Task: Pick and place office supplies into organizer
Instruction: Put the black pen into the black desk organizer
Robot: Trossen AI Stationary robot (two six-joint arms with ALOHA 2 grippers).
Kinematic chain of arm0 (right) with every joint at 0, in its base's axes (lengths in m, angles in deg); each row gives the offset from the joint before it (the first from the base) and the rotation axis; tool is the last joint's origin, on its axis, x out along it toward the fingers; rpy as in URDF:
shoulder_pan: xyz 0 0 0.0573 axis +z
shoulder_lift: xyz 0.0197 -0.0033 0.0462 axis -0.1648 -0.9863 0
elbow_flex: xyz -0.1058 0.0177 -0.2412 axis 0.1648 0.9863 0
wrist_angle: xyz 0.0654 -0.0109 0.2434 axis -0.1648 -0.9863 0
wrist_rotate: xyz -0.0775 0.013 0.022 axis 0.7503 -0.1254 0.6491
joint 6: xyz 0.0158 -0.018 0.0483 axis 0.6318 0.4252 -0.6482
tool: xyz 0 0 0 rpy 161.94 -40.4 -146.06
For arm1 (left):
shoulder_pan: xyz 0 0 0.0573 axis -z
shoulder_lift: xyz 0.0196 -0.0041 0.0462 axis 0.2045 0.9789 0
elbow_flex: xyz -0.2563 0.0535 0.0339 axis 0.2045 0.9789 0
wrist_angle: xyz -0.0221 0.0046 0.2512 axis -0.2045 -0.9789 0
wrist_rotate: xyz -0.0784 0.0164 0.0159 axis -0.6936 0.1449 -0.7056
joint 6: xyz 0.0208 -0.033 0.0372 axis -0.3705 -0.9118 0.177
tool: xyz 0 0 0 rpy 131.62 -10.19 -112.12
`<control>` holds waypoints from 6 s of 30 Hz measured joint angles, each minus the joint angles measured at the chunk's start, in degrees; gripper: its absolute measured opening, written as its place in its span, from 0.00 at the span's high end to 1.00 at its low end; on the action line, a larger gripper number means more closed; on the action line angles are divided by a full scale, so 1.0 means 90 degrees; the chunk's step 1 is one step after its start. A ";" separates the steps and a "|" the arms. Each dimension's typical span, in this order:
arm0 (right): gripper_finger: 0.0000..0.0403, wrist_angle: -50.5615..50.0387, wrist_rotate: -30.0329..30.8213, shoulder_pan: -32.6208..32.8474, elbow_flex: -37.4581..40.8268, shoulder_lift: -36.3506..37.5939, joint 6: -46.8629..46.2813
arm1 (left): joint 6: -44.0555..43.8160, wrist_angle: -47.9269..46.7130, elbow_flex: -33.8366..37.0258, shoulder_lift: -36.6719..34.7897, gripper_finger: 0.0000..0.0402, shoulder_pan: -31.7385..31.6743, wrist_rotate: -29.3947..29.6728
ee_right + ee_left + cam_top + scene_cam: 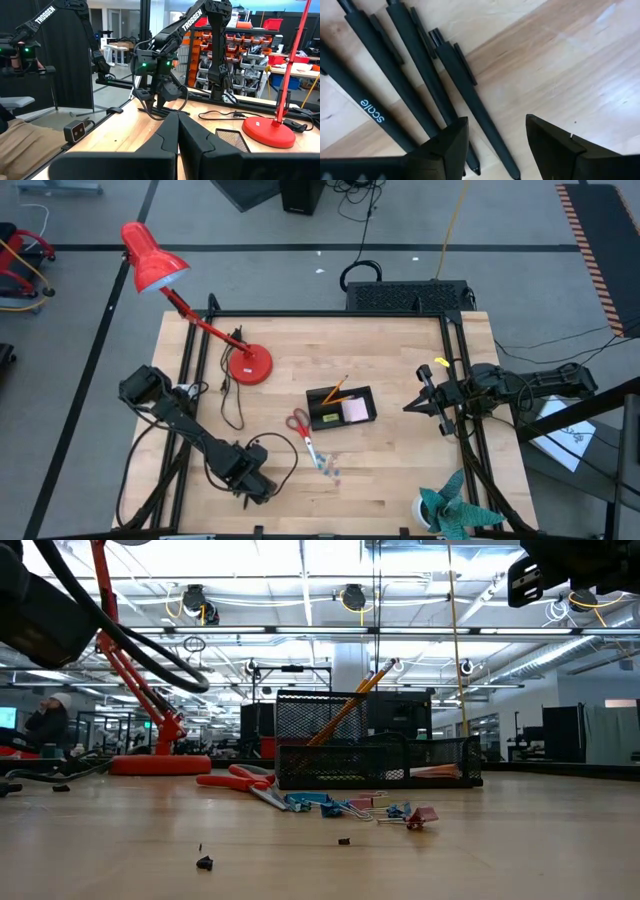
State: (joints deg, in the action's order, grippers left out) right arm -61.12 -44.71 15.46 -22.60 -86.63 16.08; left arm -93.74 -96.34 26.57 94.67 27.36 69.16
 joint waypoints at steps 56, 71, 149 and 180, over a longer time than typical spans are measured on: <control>1.00 0.0024 -0.0005 0.0000 0.0000 -0.0008 0.0010 | 0.4117 0.0456 -0.1385 0.0145 0.90 -0.0787 0.2861; 1.00 0.0050 -0.0018 0.0000 0.0000 -0.0267 0.0056 | 0.8941 0.2020 -0.1977 -0.0491 0.91 -0.1727 0.4622; 1.00 0.0433 -0.0022 -0.0002 -0.0002 -0.0514 0.0478 | 0.9033 0.6702 0.1387 -0.0260 0.85 -0.3932 0.2419; 1.00 0.0448 -0.0037 -0.0002 -0.0002 -0.0525 0.0457 | 1.0337 0.5744 0.1004 -0.2087 0.43 -0.3384 0.2465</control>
State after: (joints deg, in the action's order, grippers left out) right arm -57.09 -45.04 15.44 -22.62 -91.35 20.19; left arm -0.71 -44.65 35.61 75.89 -3.10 91.34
